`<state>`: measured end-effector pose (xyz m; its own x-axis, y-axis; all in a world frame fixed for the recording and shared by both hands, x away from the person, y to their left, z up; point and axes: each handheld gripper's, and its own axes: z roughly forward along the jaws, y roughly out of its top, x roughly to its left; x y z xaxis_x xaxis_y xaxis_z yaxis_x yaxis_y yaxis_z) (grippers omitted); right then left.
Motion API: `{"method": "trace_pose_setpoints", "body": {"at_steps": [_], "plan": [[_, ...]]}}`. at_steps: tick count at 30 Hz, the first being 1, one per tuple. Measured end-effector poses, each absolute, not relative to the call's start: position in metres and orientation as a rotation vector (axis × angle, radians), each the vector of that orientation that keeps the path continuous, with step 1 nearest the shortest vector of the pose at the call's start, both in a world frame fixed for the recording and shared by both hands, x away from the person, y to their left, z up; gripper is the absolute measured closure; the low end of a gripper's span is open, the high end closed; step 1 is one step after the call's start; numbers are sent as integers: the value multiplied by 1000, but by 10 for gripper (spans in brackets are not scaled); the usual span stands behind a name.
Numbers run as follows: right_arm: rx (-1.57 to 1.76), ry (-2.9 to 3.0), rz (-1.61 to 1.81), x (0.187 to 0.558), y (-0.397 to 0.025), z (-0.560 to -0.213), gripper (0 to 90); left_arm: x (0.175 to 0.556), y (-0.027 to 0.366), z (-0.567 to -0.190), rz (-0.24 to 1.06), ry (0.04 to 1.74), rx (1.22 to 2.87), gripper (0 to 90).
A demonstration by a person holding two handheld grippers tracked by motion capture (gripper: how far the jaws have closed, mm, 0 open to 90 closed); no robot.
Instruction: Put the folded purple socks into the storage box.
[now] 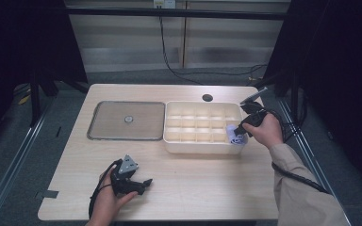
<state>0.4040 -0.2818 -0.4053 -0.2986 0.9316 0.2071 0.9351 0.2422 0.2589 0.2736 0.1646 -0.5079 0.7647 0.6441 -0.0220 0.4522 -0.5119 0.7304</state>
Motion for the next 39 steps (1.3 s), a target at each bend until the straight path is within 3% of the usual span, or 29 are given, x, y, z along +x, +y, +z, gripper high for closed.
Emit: {"method": "trace_pose_setpoints", "body": {"at_steps": [39], "plan": [[-1821, -2532, -450, 399, -276, -423, 759, 273, 165, -508, 323, 817, 2200, 181]]}}
